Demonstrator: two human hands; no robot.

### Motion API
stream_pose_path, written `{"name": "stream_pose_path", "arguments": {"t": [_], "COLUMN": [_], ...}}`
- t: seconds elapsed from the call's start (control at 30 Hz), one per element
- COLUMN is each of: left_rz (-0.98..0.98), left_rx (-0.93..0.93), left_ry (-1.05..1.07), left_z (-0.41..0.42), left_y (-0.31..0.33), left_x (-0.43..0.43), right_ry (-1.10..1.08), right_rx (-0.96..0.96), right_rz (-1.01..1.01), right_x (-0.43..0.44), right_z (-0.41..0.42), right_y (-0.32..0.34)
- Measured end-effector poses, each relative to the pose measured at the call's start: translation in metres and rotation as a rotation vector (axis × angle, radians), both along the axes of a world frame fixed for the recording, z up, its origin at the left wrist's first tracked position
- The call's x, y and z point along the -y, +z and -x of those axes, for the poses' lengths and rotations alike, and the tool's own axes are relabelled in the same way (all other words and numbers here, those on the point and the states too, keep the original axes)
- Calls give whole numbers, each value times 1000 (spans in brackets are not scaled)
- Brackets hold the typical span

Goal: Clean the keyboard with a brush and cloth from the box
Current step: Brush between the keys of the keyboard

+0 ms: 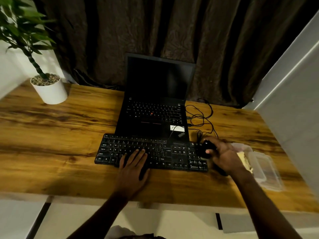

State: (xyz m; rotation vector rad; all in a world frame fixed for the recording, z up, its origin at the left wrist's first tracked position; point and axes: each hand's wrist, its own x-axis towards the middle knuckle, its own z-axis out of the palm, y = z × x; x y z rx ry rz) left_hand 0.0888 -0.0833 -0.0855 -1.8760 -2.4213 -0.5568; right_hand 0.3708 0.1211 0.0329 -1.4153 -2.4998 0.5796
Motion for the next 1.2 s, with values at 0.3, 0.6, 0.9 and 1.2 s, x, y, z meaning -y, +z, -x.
{"name": "stream_pose_path", "arguments": {"t": [0.3,0.6,0.9,1.2], "left_rz": [12,16,-27,-47], "left_rx": [-2,10,11,-7], "left_ry": [-1,-7,-2,2], "left_z": [-1,1,-1,-1], "left_y": [2,-1,-1,-3], "left_x": [1,0,0,-1], "right_ry": [111,73,89,92], "right_rx": [-116,-27,-93,-87], "right_rz": [67,-3,47,82], "right_x": [11,18,8,19], "right_z": [24,27,-2,22], "right_y": [6,2,6,-16]}}
